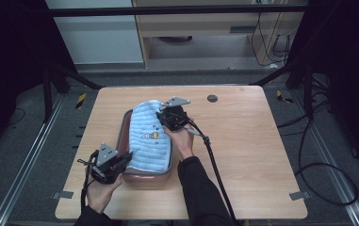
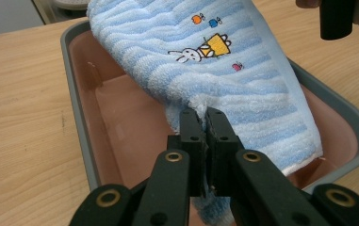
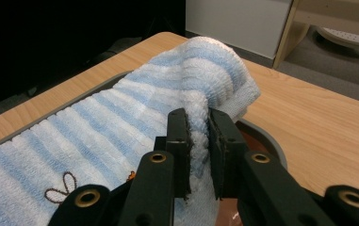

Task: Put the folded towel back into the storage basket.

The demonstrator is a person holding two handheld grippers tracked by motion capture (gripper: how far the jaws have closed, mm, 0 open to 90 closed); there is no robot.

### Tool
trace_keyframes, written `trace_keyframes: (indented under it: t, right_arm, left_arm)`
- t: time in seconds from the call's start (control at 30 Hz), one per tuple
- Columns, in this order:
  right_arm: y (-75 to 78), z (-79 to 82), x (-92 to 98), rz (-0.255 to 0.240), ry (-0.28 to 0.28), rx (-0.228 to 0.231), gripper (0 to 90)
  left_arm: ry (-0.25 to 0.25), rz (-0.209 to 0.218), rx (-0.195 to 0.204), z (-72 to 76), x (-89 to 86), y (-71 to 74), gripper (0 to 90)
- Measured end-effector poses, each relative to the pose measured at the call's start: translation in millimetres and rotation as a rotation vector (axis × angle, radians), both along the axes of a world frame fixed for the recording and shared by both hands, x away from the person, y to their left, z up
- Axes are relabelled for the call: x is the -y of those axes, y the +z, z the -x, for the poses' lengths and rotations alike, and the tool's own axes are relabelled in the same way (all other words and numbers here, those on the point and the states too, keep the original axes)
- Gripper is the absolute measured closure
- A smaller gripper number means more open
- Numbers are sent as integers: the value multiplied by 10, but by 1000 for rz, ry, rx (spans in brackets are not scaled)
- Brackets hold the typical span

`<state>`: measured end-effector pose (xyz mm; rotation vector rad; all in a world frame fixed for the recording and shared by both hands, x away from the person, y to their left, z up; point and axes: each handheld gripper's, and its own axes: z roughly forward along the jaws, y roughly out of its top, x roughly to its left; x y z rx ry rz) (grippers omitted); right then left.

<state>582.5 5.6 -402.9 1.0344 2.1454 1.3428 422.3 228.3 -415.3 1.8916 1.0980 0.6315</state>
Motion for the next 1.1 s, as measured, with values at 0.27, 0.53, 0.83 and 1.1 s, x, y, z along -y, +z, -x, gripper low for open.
trace_keyframes:
  t: [0.27,0.53,0.83,1.1]
  right_arm:
    - [-120,-13,3,4,1,-20,797]
    - [-223,-34,-51,18,6,-44,789]
    - [-309,-39,-42,59,7,-68,642]
    - [-172,19,85,29,-10,-21,508]
  left_arm:
    - [-1,-22,-18,-1,-3,-52,864]
    - [10,-37,-49,-18,-19,-97,860]
    - [45,-55,-57,-61,-33,-131,741]
    - [54,-26,-27,-44,-77,-75,701]
